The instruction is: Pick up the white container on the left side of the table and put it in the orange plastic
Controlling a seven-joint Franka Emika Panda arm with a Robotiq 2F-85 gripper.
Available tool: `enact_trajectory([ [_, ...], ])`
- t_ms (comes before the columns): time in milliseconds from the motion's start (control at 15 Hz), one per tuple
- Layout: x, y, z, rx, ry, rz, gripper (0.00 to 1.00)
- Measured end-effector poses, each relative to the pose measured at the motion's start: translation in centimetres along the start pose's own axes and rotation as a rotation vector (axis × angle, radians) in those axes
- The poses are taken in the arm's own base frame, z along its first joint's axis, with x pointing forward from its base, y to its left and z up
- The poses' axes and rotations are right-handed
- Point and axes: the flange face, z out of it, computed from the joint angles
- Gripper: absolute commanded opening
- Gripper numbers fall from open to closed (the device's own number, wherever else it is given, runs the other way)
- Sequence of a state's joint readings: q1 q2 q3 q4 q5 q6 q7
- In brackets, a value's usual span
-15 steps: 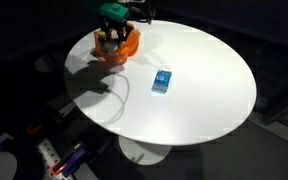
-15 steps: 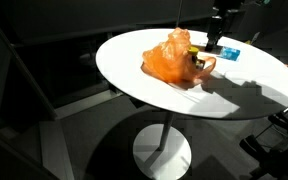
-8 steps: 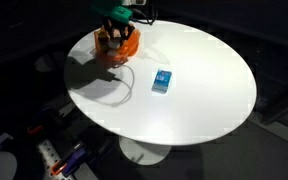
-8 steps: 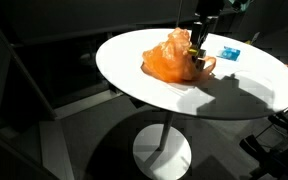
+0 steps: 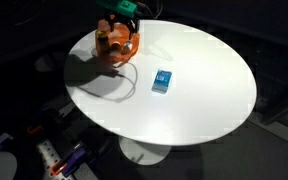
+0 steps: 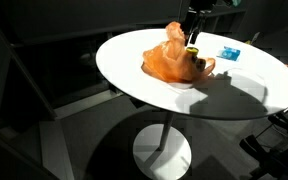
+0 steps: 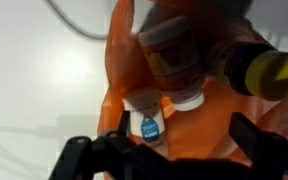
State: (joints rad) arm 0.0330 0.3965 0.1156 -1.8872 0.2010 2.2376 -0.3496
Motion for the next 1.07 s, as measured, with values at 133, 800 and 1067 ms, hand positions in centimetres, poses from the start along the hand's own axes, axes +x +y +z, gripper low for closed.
enact_trajectory([
  [133,-0.2,0.4,-1.1,-0.003,0.007,0.027,1.00],
  [800,-6.4,4.2,-9.7,-0.135,-0.023,0.344,1.00],
  [1067,-8.7,5.3,-13.8,-0.192,-0.025,0.444,1.00],
])
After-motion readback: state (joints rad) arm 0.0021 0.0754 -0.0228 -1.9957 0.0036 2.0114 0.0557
